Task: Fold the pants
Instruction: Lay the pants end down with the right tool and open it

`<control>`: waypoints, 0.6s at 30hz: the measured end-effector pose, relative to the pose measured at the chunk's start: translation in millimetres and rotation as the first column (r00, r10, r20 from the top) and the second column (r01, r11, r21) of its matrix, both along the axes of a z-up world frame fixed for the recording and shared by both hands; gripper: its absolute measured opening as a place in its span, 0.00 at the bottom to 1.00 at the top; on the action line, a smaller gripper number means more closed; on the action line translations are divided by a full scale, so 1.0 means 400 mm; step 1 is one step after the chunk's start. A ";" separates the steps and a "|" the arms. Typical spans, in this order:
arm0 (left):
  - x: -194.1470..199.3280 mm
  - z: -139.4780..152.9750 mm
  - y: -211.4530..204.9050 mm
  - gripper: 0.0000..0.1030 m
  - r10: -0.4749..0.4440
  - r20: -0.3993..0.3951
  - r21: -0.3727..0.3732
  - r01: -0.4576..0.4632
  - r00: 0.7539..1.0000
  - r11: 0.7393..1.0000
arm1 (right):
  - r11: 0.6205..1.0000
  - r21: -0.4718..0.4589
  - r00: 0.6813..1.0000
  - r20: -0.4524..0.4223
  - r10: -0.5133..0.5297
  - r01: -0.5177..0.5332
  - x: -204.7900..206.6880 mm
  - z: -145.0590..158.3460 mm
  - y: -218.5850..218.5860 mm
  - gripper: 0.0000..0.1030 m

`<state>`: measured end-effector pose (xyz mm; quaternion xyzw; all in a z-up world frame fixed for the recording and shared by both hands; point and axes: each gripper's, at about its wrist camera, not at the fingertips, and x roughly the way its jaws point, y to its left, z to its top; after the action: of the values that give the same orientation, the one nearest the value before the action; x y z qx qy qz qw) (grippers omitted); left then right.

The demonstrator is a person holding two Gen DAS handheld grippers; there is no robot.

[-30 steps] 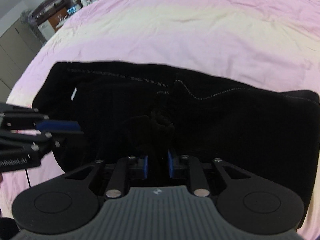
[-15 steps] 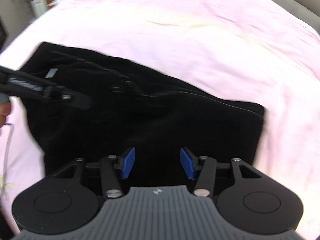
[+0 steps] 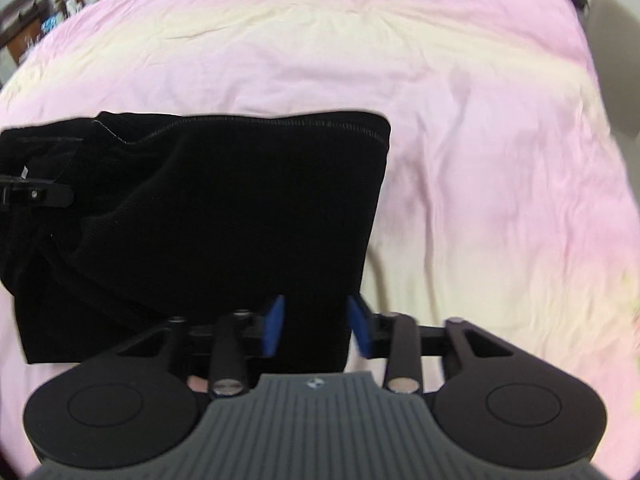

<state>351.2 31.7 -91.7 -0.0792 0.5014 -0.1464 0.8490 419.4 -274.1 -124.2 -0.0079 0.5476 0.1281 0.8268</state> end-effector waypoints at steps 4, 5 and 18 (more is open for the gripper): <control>0.020 -0.077 0.012 0.15 0.034 -0.061 0.035 -0.032 0.998 0.999 | 1.000 0.028 0.999 -0.042 -0.013 0.014 -0.009 -0.053 -0.001 0.18; 0.025 -0.096 0.012 0.15 0.043 -0.079 0.039 -0.040 0.996 0.998 | 0.999 0.028 0.998 -0.057 -0.019 0.021 -0.007 -0.072 0.000 0.18; -0.002 -0.118 0.010 0.41 0.020 -0.046 0.120 -0.015 0.999 0.993 | 0.999 -0.025 0.998 -0.066 0.024 -0.026 -0.023 -0.134 0.029 0.18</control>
<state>350.2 35.7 -138.8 -0.0361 0.5286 -0.1068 0.8414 410.3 -262.4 -177.9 -0.0214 0.5759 0.1315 0.8066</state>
